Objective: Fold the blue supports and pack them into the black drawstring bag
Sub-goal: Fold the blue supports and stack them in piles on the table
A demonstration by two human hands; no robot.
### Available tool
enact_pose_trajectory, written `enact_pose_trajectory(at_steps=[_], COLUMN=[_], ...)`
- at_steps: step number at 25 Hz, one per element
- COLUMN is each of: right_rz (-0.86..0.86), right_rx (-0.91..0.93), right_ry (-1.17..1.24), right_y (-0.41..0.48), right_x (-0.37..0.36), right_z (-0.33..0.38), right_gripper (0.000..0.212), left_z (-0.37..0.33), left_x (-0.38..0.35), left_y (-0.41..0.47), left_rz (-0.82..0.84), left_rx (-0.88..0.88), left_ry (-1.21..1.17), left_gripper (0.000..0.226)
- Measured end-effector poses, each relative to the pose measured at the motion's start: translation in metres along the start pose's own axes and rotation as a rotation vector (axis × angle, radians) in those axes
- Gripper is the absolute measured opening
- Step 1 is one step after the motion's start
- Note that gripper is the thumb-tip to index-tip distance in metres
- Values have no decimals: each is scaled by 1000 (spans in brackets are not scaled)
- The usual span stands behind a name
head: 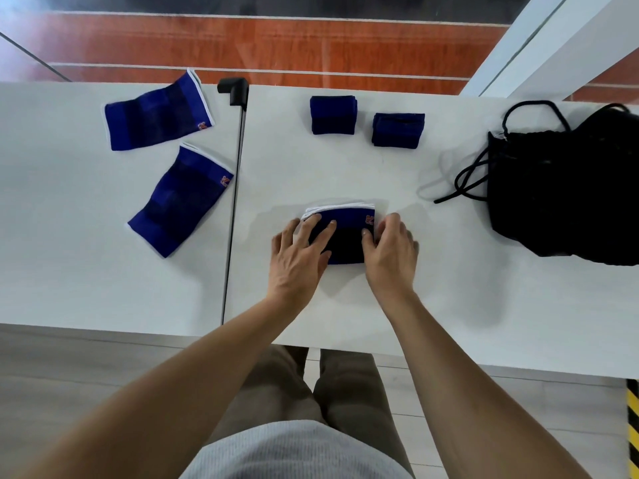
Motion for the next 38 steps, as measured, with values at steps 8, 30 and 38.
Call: enact_pose_trajectory(at_steps=[8,30,38], right_rz=[31,85,140], right_rx=[352,276,400], right_ry=[-235,-193,-227], right_y=[-33,-26,-45], right_x=[-16,-6,-52], right_z=[-6,44,151], right_gripper=[45,38,40], left_z=[-13,102,212], left_x=[2,66,75], left_y=[20,-35,-67], left_rz=[75,41,144], left_rx=[-9,383,384], left_ry=[-7,-88,-65], left_gripper=[57,59,65])
Point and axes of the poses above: each hand's wrist, its own y-axis towards the middle knuckle, its own x-axis out of the back of the hand, z = x × y, the point moved 6 cm from there along y, towards the middle knuckle, and after that the axes turned 5 degrees about -y, right-handed, at the moved point
